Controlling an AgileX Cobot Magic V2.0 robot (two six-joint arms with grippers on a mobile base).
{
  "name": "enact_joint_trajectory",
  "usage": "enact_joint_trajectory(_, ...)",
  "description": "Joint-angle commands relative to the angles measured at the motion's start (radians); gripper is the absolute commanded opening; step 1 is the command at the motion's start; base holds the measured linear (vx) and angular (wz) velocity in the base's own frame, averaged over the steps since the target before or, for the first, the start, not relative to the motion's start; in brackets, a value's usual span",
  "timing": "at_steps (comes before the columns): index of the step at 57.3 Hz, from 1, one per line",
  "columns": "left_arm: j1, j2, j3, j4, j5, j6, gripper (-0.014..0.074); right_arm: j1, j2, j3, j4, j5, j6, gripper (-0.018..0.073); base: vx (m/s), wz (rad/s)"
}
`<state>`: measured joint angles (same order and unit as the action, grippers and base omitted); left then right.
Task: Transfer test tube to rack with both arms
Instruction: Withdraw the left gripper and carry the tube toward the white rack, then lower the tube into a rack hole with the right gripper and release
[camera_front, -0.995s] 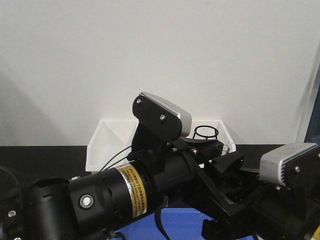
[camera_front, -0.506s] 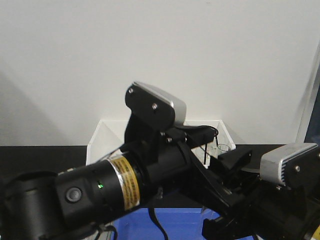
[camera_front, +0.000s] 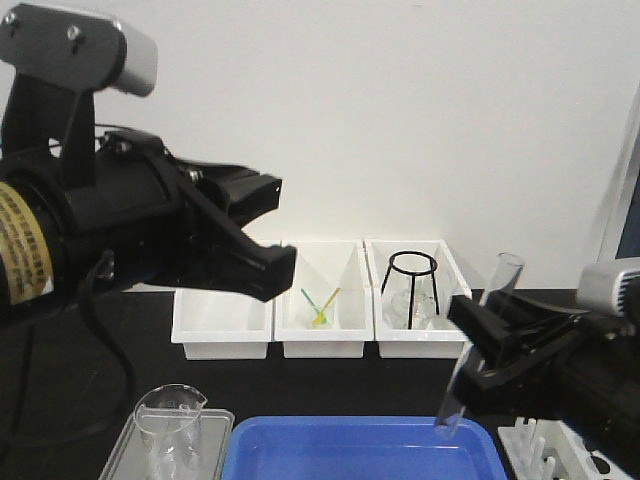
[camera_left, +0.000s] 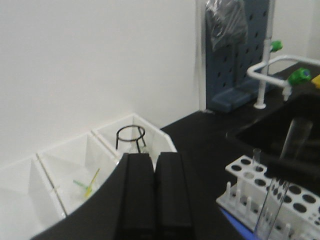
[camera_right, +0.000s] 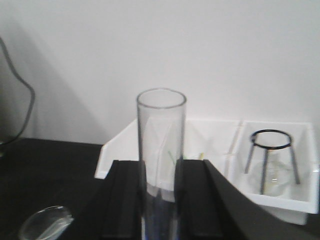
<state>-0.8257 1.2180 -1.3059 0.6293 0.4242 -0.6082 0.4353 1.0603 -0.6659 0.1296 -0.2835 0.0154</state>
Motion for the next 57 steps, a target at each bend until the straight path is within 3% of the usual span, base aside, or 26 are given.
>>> enact_joint_trajectory(1, 0.0, -0.032, 0.003, 0.014, -0.04, -0.001, -0.0009, -0.107, -0.017, -0.037, -0.004, -0.052, -0.048, -0.0008, 0.0, 0.0)
enact_joint_trajectory(14, 0.0, -0.037, 0.116, -0.014, -0.117, -0.011, -0.0008, -0.375, -0.017, -0.023, -0.007, -0.009, -0.135, -0.0007, 0.0, 0.0)
enact_joint_trajectory(17, 0.0, -0.038, 0.134, -0.017, -0.132, -0.011, -0.0006, -0.412, -0.017, 0.009, -0.007, -0.064, -0.138, -0.0007, 0.0, 0.0)
enact_joint_trajectory(22, 0.0, -0.038, 0.161, -0.035, -0.151, -0.011, -0.0006, -0.459, -0.017, 0.113, -0.007, -0.278, -0.138, -0.0007, 0.0, 0.0)
enact_joint_trajectory(28, 0.0, -0.038, 0.168, -0.052, -0.158, -0.011, -0.0006, -0.474, -0.004, 0.238, -0.006, -0.558, -0.116, -0.0007, 0.0, 0.0)
enact_joint_trajectory(31, 0.0, -0.038, 0.168, -0.055, -0.168, -0.011, -0.0006, -0.474, 0.012, 0.269, -0.006, -0.611, -0.106, -0.0007, 0.0, 0.0)
enact_joint_trajectory(49, 0.0, -0.038, 0.168, -0.056, -0.22, -0.011, -0.0003, -0.473, 0.157, 0.265, -0.13, -0.693, 0.02, -0.0006, 0.0, 0.0)
enact_joint_trajectory(57, 0.0, -0.037, 0.168, -0.055, -0.22, -0.01, -0.0003, -0.473, 0.21, 0.265, -0.151, -0.719, 0.021, -0.0006, 0.0, 0.0)
